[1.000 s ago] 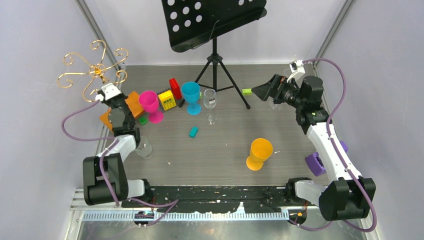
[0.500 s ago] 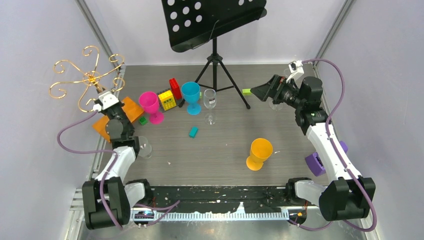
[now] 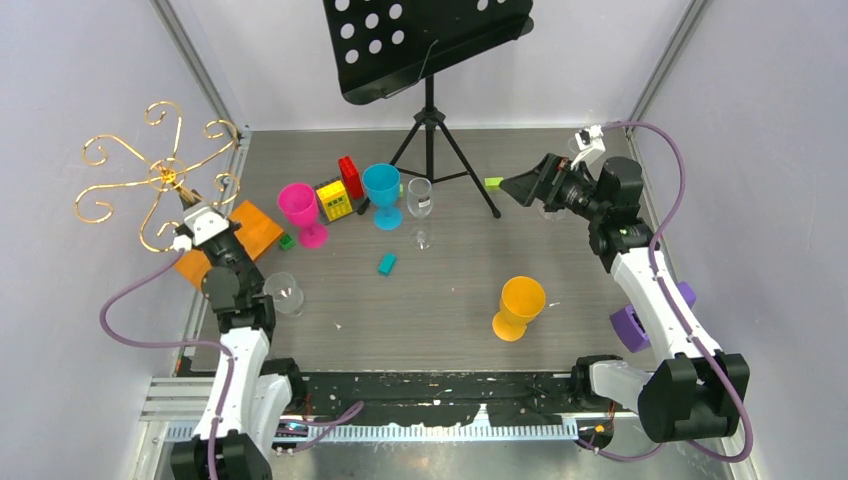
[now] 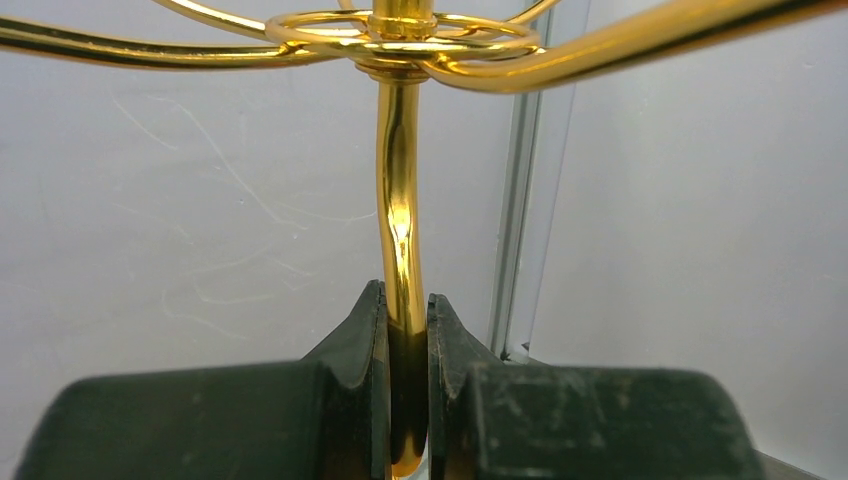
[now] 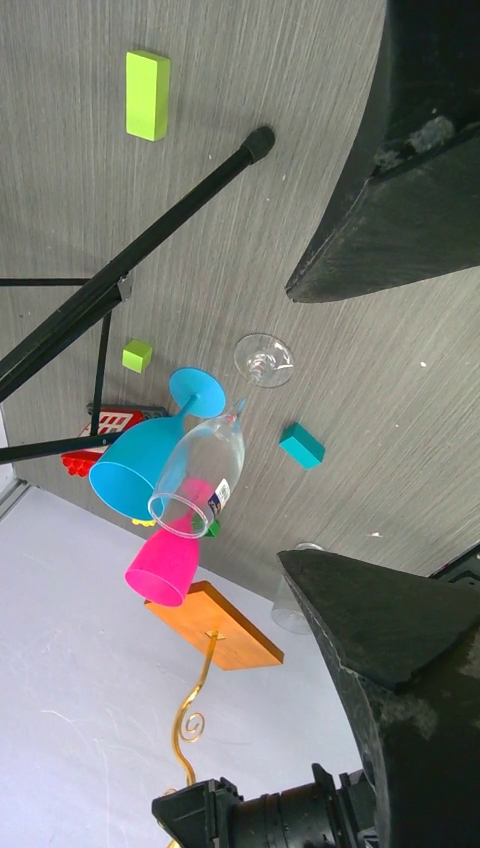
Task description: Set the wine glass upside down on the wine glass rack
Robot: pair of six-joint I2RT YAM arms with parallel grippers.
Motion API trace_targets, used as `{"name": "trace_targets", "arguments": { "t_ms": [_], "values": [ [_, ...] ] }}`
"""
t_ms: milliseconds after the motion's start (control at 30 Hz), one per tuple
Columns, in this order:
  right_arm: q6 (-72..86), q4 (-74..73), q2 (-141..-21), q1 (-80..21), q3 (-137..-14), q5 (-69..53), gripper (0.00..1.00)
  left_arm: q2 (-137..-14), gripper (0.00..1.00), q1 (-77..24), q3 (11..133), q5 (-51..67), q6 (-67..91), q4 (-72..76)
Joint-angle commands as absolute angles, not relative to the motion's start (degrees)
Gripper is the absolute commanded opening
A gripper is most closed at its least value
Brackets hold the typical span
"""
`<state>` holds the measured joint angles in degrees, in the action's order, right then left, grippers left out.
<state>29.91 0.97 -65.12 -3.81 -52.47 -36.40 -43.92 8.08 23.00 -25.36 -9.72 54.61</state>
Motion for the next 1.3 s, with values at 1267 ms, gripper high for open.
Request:
{"name": "trace_targets", "arguments": {
  "t_ms": [1267],
  "values": [
    [31.46, 4.78, -60.17, -4.26, -52.30, -38.41, 1.00, -20.66, 0.00, 7.99, 51.95, 5.97, 4.17, 12.46]
  ]
}}
